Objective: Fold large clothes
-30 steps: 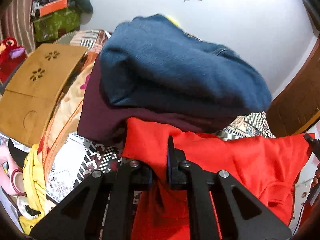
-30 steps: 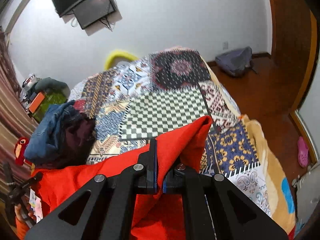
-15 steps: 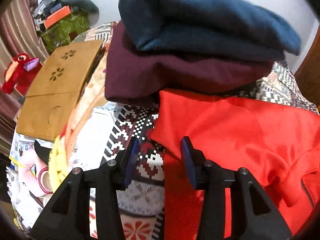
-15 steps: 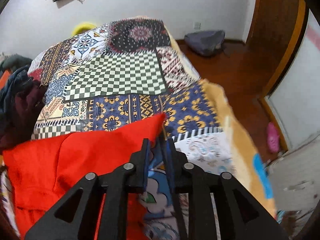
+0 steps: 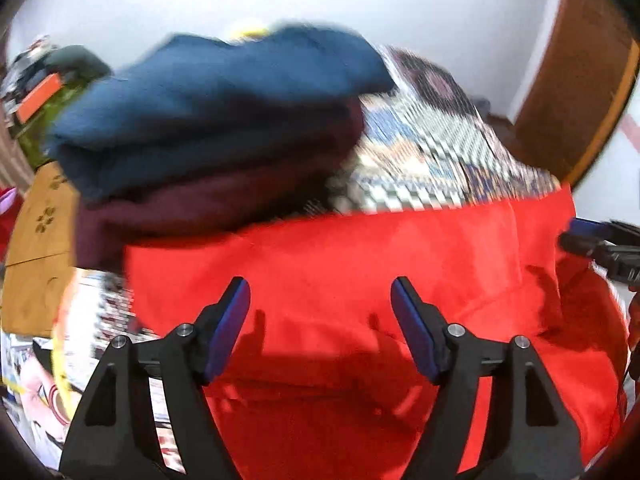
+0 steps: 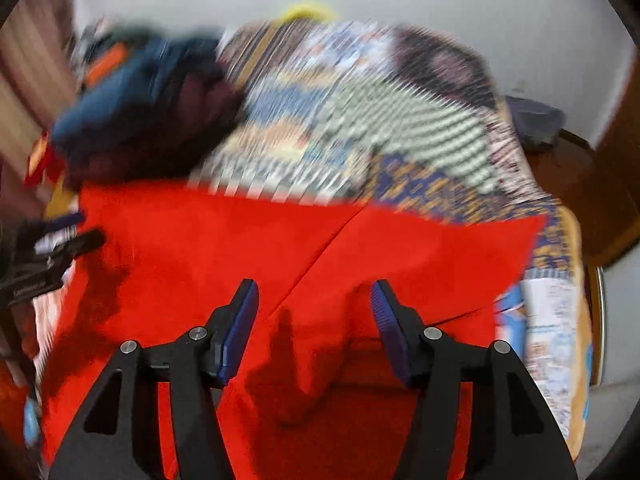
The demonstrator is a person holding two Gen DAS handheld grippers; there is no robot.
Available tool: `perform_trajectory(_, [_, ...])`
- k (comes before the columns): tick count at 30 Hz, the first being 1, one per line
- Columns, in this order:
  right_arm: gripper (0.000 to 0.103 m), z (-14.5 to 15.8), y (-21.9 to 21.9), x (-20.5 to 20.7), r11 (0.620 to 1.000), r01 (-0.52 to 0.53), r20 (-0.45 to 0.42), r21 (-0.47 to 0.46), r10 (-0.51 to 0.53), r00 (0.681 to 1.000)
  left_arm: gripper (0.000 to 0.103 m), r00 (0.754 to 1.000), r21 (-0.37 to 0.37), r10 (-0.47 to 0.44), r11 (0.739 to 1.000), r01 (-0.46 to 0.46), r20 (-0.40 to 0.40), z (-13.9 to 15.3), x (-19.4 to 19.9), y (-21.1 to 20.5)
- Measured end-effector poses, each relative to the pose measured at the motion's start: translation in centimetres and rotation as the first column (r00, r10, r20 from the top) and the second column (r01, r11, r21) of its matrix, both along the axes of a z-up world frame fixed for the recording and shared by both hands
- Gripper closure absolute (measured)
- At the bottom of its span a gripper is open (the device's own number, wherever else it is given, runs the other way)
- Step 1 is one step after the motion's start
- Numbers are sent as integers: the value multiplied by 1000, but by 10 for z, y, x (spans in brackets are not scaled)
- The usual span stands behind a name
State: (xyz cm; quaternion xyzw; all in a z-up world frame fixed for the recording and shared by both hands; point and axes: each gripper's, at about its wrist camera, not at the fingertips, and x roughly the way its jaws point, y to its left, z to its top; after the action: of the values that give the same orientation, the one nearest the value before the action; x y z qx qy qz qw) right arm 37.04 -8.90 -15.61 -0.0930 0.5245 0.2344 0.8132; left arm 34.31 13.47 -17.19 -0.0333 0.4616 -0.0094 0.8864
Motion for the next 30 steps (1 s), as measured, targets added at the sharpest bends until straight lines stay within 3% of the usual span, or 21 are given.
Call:
perform_trajectory(3, [48, -27, 6, -11, 996, -28, -72, -90, 22, 997, 31, 996, 13, -51, 999, 52, -80, -30, 1, -20])
perform_trajectory(5, [48, -31, -6, -22, 996, -32, -82, -80, 26, 996, 31, 990, 34, -80, 996, 85, -119, -47, -6, -29])
perform_trajectory(10, [48, -18, -30, -43, 999, 11, -70, -37, -14, 997, 29, 986, 60, -116, 991, 124, -120, -49, -38, -29])
perform_trajectory(16, [48, 4, -39, -67, 998, 23, 6, -59, -22, 1000, 30, 990, 48, -65, 996, 71, -124, -41, -75, -10])
perform_trajectory(30, [48, 46, -105, -110, 984, 178, 122, 21, -179, 976, 29, 998, 81, 70, 994, -70, 7, 20, -157, 35])
